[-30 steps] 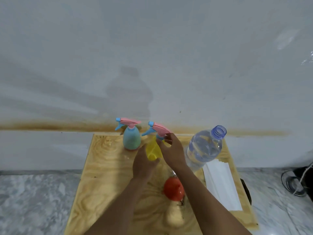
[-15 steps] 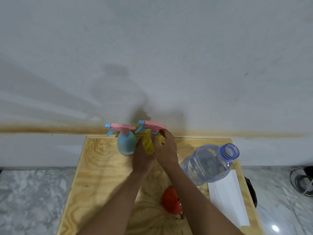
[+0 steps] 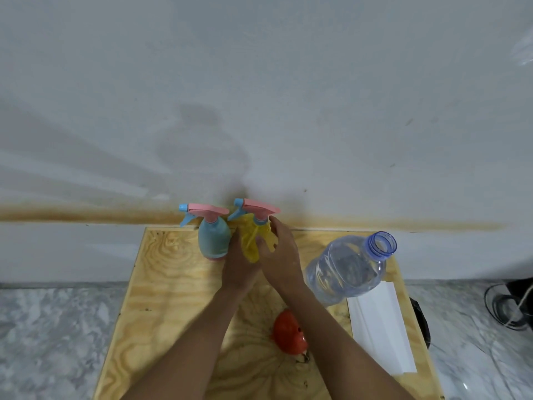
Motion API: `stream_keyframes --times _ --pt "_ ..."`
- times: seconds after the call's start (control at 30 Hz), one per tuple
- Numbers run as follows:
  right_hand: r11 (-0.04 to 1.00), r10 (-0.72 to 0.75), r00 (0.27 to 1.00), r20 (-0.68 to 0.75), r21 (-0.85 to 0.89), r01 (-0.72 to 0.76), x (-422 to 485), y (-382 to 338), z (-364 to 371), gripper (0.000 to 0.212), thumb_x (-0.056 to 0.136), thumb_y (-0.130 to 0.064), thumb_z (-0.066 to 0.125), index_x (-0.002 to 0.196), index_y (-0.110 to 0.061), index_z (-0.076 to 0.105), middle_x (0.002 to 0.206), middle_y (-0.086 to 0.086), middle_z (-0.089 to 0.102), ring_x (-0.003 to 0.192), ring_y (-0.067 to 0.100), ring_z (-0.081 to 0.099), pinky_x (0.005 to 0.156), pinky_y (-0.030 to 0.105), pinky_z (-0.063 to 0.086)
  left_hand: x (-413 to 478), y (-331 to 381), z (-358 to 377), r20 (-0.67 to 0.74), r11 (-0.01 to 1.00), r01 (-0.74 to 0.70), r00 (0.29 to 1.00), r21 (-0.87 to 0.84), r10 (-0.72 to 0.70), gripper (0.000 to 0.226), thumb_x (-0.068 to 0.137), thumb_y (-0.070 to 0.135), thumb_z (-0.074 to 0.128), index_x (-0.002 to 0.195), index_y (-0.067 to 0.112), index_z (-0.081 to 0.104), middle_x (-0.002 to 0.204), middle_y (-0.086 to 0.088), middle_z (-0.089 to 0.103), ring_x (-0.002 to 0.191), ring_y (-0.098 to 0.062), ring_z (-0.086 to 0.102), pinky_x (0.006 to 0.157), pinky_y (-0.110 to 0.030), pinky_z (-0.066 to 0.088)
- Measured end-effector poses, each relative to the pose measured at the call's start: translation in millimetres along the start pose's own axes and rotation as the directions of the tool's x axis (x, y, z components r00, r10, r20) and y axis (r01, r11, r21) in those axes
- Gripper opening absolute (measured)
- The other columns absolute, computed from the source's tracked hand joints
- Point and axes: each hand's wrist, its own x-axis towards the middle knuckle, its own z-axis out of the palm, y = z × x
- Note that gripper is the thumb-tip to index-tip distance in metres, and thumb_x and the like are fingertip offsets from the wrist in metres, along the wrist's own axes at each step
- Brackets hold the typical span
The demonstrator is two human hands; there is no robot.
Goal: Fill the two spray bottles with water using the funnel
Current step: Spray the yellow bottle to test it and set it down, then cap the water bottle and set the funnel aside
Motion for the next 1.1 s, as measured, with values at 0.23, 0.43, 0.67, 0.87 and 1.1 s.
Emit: stream_keyframes --times 0.23,0.43,0.67,0.87,1.1 --pt "0.993 -0.111 0.994 0.011 -0.029 0.112 -68.0 12.1 -28.6 0.026 0.096 -0.017 0.059 0.120 -0.022 0.064 0.111 -0.011 0.066 0.097 0.002 0.064 0.086 0.030 0.056 -52.1 -11.8 -20.7 0.002 0.992 0.116 0.993 -0.051 -0.116 0.054 0.087 0.033 0.073 0.136 0.017 0.057 0.133 0.000 0.063 0.123 -0.016 0.059 0.098 -0.025 0.046" --pt "0.981 -0.027 0.979 -0.204 -0.194 -0.013 -137.0 56.4 -84.4 0.018 0.094 -0.020 0.063 0.109 -0.029 0.067 0.094 -0.020 0.066 0.081 -0.001 0.064 0.073 0.025 0.055 -103.0 52.5 -29.5 -0.006 0.987 -0.104 0.995 -0.123 0.104 0.038 0.088 0.027 0.075 0.123 0.012 0.067 0.113 0.003 0.068 0.109 -0.020 0.066 0.088 -0.025 0.049" --pt "0.858 0.236 0.962 -0.133 -0.437 -0.271 -157.5 125.4 -127.7 0.046 0.092 -0.039 0.063 0.134 -0.025 0.054 0.129 -0.003 0.057 0.115 0.016 0.057 0.089 0.032 0.048 -121.5 135.9 -7.7 0.132 0.943 -0.312 0.936 -0.111 0.326 0.101 0.076 0.049 0.083 0.156 0.021 0.027 0.156 0.000 0.037 0.140 -0.011 0.038 0.105 -0.021 0.033" --pt "0.740 0.323 0.946 0.037 -0.633 -0.228 -143.9 149.3 -128.9 0.041 0.096 -0.040 0.052 0.132 -0.021 0.052 0.129 0.002 0.052 0.114 0.026 0.057 0.087 0.039 0.049 -118.3 155.2 13.4 0.069 0.945 -0.302 0.947 -0.128 0.312 0.094 0.073 0.042 0.087 0.152 0.021 0.039 0.148 0.002 0.049 0.133 -0.008 0.047 0.090 0.004 0.032" --pt "0.759 0.278 0.956 0.089 -0.631 -0.162 -131.5 165.9 -126.4 0.027 0.101 -0.028 0.046 0.115 -0.013 0.063 0.115 0.006 0.057 0.096 0.027 0.064 0.083 0.041 0.055 -114.7 151.8 18.9 0.073 0.948 -0.264 0.957 -0.180 0.280 0.087 0.067 0.059 0.082 0.141 0.030 0.047 0.135 0.006 0.059 0.124 -0.015 0.057 0.101 -0.045 0.052"
